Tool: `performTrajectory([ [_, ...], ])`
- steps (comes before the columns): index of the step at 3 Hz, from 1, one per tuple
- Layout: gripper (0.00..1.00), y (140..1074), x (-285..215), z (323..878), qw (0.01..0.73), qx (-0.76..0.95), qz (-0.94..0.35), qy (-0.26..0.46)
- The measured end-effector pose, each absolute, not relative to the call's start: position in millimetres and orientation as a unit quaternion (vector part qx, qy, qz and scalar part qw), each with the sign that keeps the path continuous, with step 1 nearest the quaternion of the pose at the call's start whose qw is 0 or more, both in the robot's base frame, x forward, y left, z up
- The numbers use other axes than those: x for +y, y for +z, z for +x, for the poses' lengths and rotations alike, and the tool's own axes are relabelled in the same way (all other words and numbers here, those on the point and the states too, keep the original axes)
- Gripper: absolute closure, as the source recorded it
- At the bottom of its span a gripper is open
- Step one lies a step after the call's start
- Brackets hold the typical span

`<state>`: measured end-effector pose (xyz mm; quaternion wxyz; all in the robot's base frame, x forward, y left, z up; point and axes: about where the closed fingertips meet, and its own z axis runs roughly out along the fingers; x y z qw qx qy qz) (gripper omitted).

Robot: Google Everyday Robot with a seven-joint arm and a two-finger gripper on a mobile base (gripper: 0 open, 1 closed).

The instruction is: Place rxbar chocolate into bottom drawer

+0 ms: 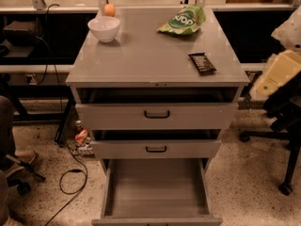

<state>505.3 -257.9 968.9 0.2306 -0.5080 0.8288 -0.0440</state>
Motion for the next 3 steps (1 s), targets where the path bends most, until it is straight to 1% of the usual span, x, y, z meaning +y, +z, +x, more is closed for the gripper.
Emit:
performTrajectory([
  [1, 0.0, 948.6, -298.5, 572.7, 0.305, 0.869, -0.39, -0.014],
  [2, 0.0, 925.0, -309.1, 621.2, 0.357, 0.873, -0.33, 0.037],
  [3, 0.0, 913.4, -307.1, 626.4, 0.353, 0.875, -0.328, 0.047],
])
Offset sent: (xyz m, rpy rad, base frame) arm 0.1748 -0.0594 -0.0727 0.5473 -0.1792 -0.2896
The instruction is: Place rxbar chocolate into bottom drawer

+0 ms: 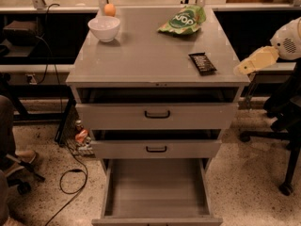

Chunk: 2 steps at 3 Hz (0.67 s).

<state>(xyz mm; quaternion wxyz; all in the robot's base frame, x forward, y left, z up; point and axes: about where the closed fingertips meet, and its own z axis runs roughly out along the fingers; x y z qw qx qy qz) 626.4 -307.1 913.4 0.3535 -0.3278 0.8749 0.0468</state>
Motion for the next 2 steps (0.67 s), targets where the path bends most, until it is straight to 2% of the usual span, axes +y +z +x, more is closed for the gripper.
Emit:
performTrajectory([
  [2, 0.0, 886.2, -271.6, 640.9, 0.357, 0.886, -0.285, 0.08],
])
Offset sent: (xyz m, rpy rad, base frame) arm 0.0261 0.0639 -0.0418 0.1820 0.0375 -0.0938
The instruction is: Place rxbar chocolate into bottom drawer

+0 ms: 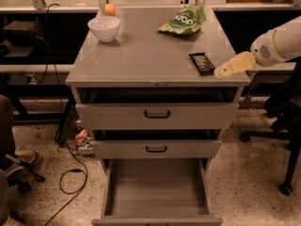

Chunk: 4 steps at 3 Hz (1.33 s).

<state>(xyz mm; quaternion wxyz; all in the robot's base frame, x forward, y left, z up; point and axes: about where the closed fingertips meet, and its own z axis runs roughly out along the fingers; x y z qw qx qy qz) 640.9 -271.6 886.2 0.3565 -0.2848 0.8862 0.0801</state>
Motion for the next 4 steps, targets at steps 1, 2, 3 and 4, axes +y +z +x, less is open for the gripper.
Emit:
performTrajectory([
  [1, 0.0, 876.2, -234.3, 655.0, 0.37, 0.887, -0.248, 0.123],
  [2, 0.0, 872.9, -202.1, 667.1, 0.375, 0.886, -0.233, 0.141],
  [3, 0.0, 864.5, -173.2, 683.7, 0.378, 0.887, -0.232, 0.125],
  [4, 0.0, 854.1, -159.0, 702.5, 0.38, 0.89, -0.222, 0.118],
])
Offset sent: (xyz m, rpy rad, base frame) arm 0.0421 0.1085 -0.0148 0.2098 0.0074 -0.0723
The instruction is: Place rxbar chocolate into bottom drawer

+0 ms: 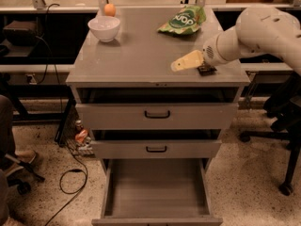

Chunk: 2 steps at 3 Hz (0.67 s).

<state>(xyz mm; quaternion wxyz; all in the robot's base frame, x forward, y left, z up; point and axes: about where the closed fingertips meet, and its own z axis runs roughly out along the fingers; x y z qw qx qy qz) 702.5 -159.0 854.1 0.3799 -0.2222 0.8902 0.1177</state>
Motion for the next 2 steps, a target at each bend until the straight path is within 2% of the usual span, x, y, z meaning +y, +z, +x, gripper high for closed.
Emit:
performTrajectory([
  [2, 0.0, 831.1, -164.0, 737.0, 0.378, 0.894, -0.176, 0.166],
])
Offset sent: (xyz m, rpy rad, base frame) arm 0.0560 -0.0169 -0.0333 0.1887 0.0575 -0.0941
